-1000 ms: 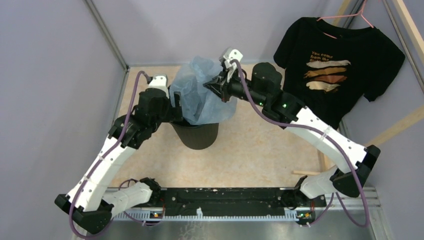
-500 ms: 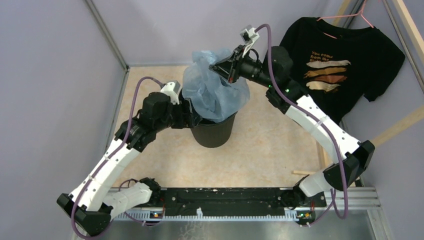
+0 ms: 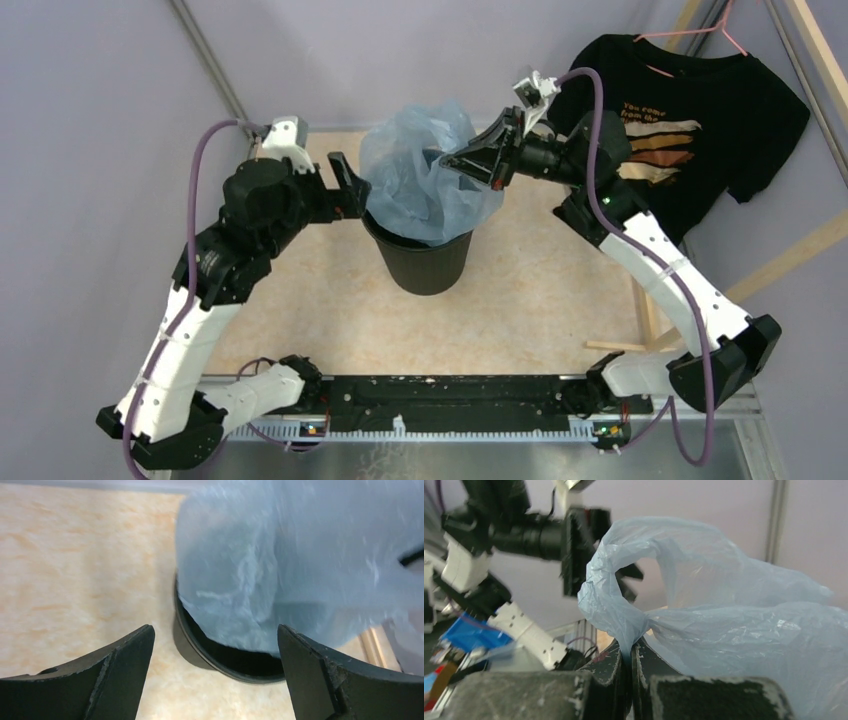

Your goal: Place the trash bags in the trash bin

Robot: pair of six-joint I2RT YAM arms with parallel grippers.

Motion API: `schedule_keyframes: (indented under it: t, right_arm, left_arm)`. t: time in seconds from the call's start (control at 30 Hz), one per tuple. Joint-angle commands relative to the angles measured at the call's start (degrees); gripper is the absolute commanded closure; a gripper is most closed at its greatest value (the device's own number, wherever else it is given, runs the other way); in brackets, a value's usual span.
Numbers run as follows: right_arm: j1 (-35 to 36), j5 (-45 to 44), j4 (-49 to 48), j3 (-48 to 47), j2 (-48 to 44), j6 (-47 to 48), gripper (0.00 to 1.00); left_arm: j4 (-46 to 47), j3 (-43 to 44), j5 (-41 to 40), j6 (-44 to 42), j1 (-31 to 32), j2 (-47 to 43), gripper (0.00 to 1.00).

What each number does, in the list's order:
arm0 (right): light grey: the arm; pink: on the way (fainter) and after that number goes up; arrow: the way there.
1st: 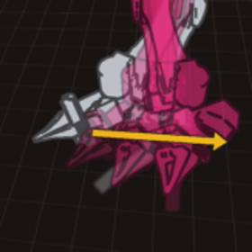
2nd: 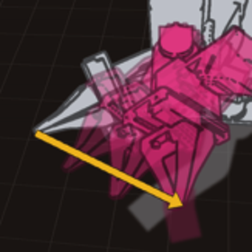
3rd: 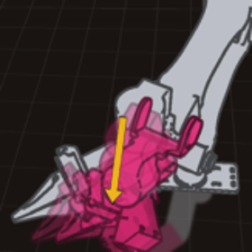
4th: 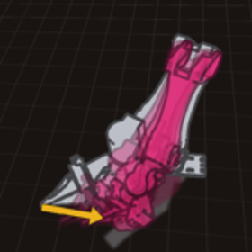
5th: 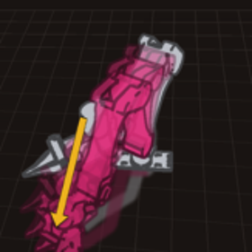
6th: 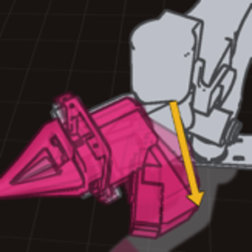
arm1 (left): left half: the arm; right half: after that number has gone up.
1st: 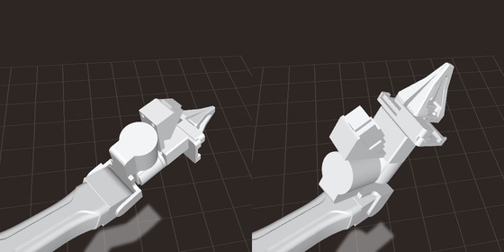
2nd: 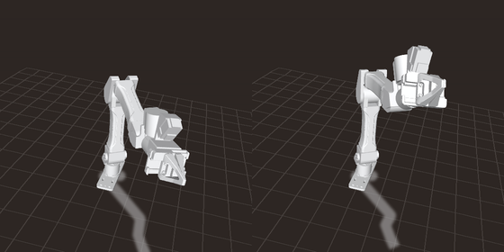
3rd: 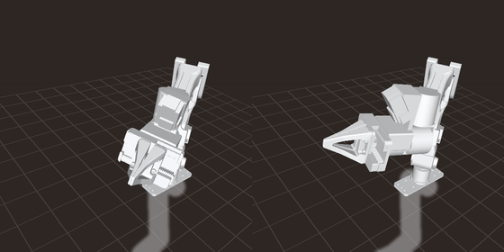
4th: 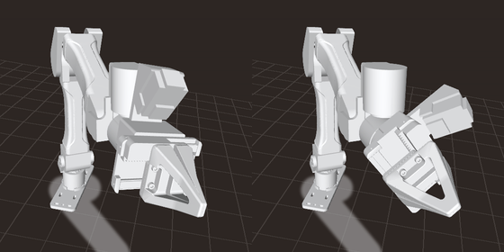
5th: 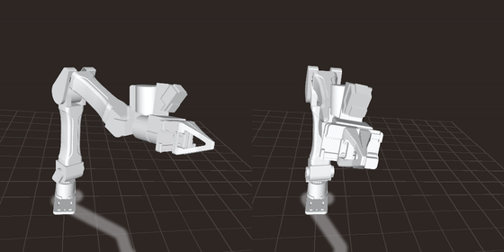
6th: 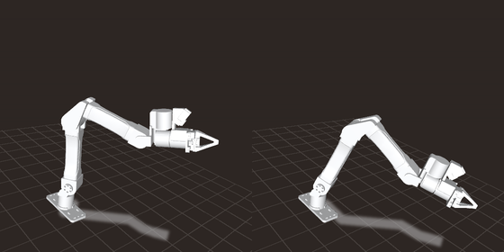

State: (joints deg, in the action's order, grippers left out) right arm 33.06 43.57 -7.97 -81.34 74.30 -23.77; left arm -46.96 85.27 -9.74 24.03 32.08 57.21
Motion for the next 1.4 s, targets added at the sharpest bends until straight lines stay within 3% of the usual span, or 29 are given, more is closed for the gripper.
schedule_keyframes:
  t: [0.0, 0.23, 0.33, 0.5, 0.67, 0.77, 0.83, 0.93, 1.07, 1.2, 1.37]
  right_arm:
    - [-0.4, 14.4, -8.9, 2.6, -1.3, -1.3, 1.00]
    - [-0.4, 22.1, -13.6, 3.6, 0.9, -4.1, 1.00]
    - [-0.4, 23.9, -19.4, 4.6, 0.8, -8.2, 1.00]
    - [-0.4, 24.1, -18.7, 4.8, 0.2, -9.2, 1.00]
    - [-0.4, 22.8, -18.8, 7.2, -1.0, -9.2, 1.00]
    - [-0.4, 22.3, -19.9, 8.5, -1.5, -10.1, 1.00]
    - [-0.4, 21.4, -20.2, 8.8, -1.7, -10.2, 1.00]
    - [-0.3, 19.9, -20.6, 8.6, -1.5, -10.7, 1.00]
    - [0.0, 17.3, -24.7, 8.2, 0.0, -14.1, 1.00]
    - [0.9, 12.1, -30.9, 8.2, 2.6, -20.3, 1.00]
    - [1.4, -2.8, -34.0, 11.6, 5.4, -28.9, 1.00]
  left_arm:
    - [-6.1, 7.9, -13.2, -3.6, -0.4, 6.4, 0.02]
    - [-1.5, 18.9, -11.7, -8.1, -7.4, 16.1, 0.04]
    - [1.2, 22.9, -5.5, -8.5, -11.9, 20.6, 0.05]
    - [4.1, 32.2, 5.9, -6.1, -16.1, 28.0, 0.02]
    - [14.7, 26.7, 25.4, -3.0, -16.6, 28.3, 0.06]
    - [24.7, 16.9, 39.6, -0.8, -16.4, 26.2, 0.24]
    - [29.9, 9.7, 43.4, 0.7, -15.5, 23.5, 0.33]
    - [31.6, 2.3, 42.0, -1.4, -13.2, 19.9, 0.38]
    - [27.7, -3.8, 39.0, -3.7, -10.8, 17.5, 0.51]
    - [27.4, -10.4, 32.9, -4.2, -7.8, 15.2, 0.53]
    - [23.1, -12.8, 25.5, -2.5, -6.3, 16.8, 0.57]
